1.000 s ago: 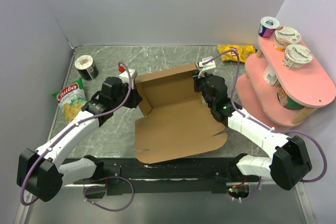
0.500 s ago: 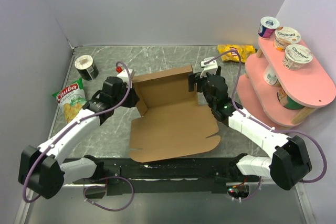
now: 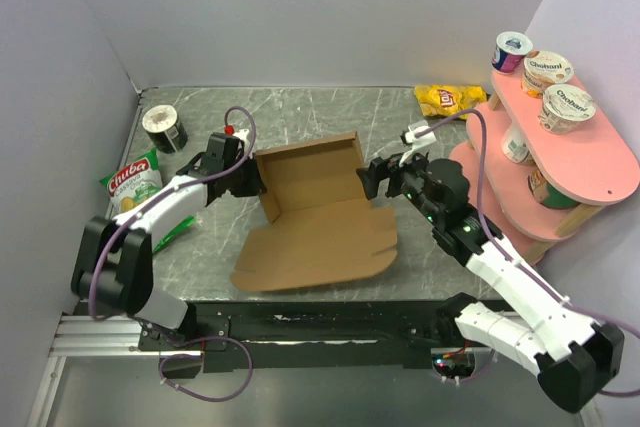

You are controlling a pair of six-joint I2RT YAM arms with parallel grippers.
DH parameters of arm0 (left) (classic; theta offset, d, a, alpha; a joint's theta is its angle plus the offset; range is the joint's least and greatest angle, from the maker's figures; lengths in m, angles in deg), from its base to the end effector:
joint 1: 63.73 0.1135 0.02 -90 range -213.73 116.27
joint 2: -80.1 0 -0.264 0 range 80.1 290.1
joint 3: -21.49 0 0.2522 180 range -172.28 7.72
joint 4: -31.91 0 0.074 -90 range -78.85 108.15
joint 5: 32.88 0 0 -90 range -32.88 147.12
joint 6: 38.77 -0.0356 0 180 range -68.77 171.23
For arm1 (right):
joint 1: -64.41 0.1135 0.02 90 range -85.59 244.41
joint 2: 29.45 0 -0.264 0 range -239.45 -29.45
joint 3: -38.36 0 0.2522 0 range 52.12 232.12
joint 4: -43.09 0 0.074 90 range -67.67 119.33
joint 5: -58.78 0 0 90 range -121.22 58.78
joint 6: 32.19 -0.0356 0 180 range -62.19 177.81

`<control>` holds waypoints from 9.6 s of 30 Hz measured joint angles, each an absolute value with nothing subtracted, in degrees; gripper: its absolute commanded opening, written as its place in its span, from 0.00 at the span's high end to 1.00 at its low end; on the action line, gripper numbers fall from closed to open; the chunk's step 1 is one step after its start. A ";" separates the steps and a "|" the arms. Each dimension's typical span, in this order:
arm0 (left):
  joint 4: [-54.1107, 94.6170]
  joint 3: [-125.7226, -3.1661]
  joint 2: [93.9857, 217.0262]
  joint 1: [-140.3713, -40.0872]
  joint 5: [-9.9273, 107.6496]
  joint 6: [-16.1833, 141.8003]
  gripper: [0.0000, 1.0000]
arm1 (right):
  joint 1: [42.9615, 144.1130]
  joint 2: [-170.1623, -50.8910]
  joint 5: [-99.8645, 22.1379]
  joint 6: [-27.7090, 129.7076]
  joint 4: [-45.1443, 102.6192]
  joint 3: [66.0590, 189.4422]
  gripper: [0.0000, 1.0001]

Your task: Fold the paper box

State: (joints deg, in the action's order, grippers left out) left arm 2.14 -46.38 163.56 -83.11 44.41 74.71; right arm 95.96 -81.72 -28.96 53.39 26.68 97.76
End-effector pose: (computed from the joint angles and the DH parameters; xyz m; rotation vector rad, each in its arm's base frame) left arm 0.2891 -0.1100 0.2306 0.0240 2.4261 -0.6148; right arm 0.1855 0.1123 0.3359 -0.3823 1.7095 0.4267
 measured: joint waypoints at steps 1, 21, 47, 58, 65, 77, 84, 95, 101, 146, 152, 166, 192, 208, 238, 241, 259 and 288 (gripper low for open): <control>1.83 -46.95 165.11 -82.52 44.41 74.82 0.91 | 95.96 -80.34 -31.52 52.89 26.72 97.76 0.00; 1.44 -55.15 176.39 -76.53 38.66 79.59 0.79 | 97.18 -64.30 -29.99 21.04 10.37 97.79 0.05; 9.16 -42.03 168.72 -72.07 28.92 86.78 0.23 | 105.91 -89.63 -27.45 10.22 31.05 92.67 0.00; 6.34 -38.34 149.59 -69.34 36.28 85.86 0.04 | 99.90 -91.62 -27.10 11.29 34.33 89.39 0.00; 10.05 -43.67 157.42 -67.72 43.84 87.83 0.04 | 99.79 -92.43 -27.87 10.48 36.27 83.93 0.02; 22.55 -65.29 185.68 -69.07 40.72 86.95 0.03 | 95.37 -102.42 -31.93 9.83 43.55 79.21 0.07; 27.38 -62.84 191.62 -72.35 33.88 87.89 0.06 | 90.37 -111.88 -35.78 12.41 45.78 86.42 0.07; 39.30 -26.38 165.59 -80.75 32.46 97.45 0.04 | 84.18 -131.22 -44.06 20.38 46.44 111.18 0.01; 37.68 -14.30 148.85 -86.56 34.56 103.39 0.00 | 83.85 -131.81 -46.93 25.63 44.08 116.21 0.00; 19.38 -60.57 163.32 -61.75 20.30 82.08 0.04 | 81.01 -99.05 -55.08 48.84 55.68 87.95 0.47; 18.53 -58.12 162.01 -61.75 20.28 79.26 0.04 | 81.71 -102.85 -57.09 51.57 56.51 89.59 0.78; 26.05 -40.85 144.98 -61.77 16.81 83.65 0.04 | 80.75 -105.52 -72.32 63.73 46.00 97.28 0.90; 53.48 -31.89 160.41 -61.66 15.52 67.20 0.04 | 78.98 -106.70 -81.09 75.55 27.84 105.57 1.00; 55.10 -36.66 169.13 -61.66 10.21 59.72 0.28 | 78.41 -109.23 -81.66 76.75 26.35 107.51 1.00; 60.04 -32.87 166.93 -69.20 21.16 59.55 0.91 | 85.97 -103.05 -52.96 71.31 31.60 102.88 1.00; 61.07 -31.96 166.53 -70.80 25.20 59.41 0.93 | 87.28 -102.63 -48.94 70.90 32.75 102.14 1.00; 70.62 -24.18 164.35 -79.28 45.07 65.95 0.99 | 91.31 -103.20 -31.58 58.09 34.72 101.90 0.43; 62.79 -22.49 156.74 -83.32 51.80 61.56 0.99 | 74.89 -92.62 -55.58 57.85 39.57 89.81 0.14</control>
State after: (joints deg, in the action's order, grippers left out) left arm 62.79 -22.49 156.74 -83.32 51.80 61.56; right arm 74.89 -92.62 -55.58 57.85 39.57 89.81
